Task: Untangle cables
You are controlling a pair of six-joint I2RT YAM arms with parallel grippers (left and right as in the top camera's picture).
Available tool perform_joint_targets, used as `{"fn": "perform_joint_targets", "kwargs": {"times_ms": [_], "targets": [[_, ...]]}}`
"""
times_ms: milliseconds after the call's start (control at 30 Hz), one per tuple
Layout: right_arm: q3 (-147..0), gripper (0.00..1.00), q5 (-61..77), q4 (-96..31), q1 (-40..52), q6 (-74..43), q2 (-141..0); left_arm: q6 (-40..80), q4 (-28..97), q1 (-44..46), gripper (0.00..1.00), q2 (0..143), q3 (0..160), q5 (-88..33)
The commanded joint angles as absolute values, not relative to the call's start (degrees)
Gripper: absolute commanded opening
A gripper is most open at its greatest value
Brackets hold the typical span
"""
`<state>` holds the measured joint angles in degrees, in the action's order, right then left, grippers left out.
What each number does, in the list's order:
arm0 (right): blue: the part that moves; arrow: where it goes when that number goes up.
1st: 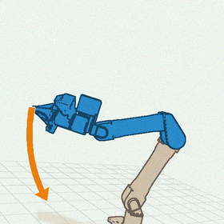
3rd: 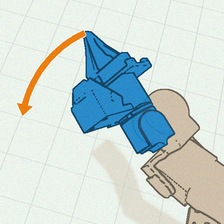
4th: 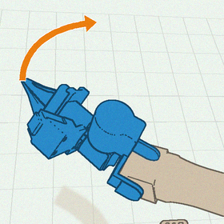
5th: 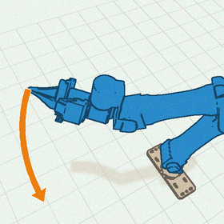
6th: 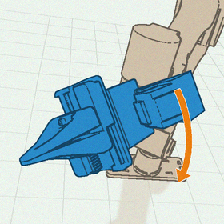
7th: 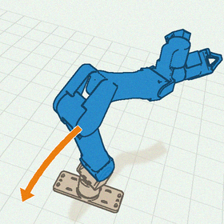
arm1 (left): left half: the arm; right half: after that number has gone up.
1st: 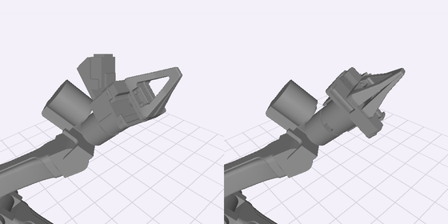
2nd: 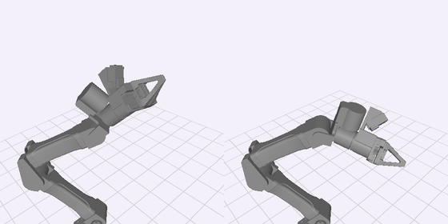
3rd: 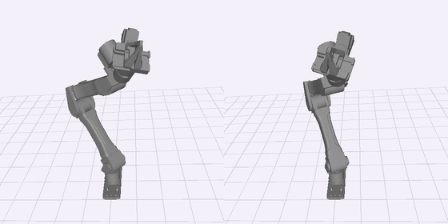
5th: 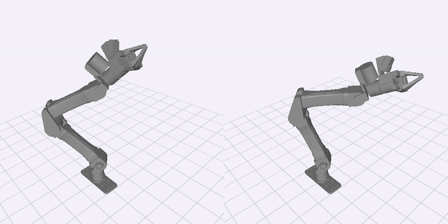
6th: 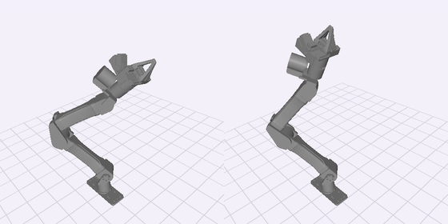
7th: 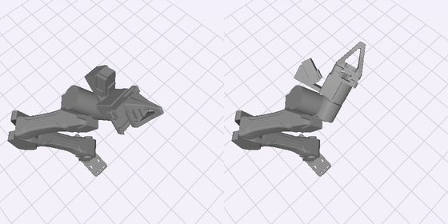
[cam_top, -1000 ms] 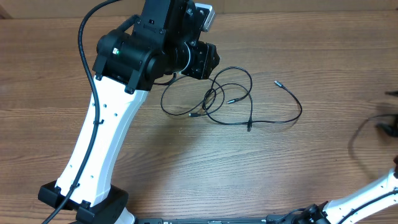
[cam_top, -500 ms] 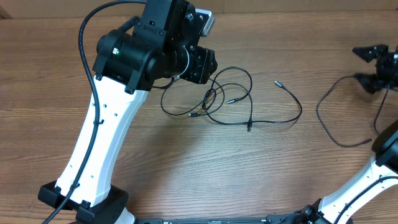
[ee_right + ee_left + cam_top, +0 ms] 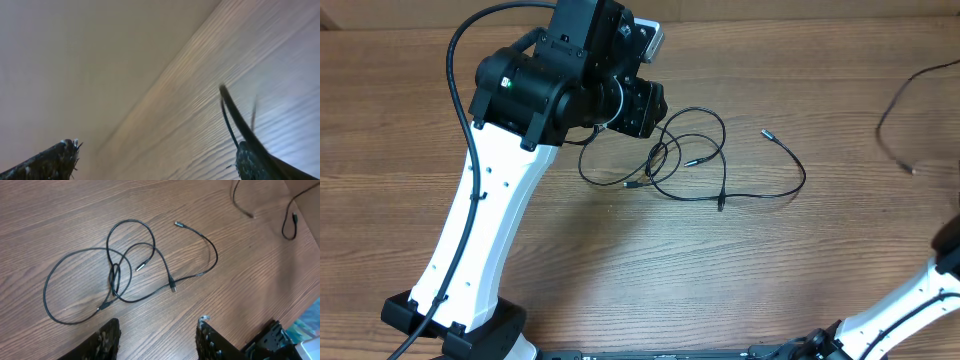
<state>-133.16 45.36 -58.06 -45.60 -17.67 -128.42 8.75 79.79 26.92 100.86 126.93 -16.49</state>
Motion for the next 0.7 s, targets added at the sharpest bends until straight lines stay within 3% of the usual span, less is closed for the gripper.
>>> {"fn": "perform_joint_targets", "kwargs": {"times_ms": [0,200,300,533,667], "targets": [[-135.0,1.00,40.4,-61.6,-49.7,-27.5,-126.7,7.7,79.9,26.7,0.49,100.1,128.0,-16.1],[-135.0,1.00,37.8,-73.7,-53.3,-31.4,-127.1,7.7,80.4,26.7,0.49,100.1,128.0,-16.1],[-135.0,1.00,46.2,-75.4,-53.1,-31.3,-127.1,7.7,80.1,26.7,0.48,100.1,128.0,-16.1],[-135.0,1.00,86.9,-59.5,-49.6,-30.8,-127.1,7.9,81.1,26.7,0.47,100.1,128.0,-16.2],[-135.0,1.00,90.0,-53.4,-47.2,-32.8,-127.0,8.8,81.4,26.7,0.48,100.1,128.0,-16.2]]}}
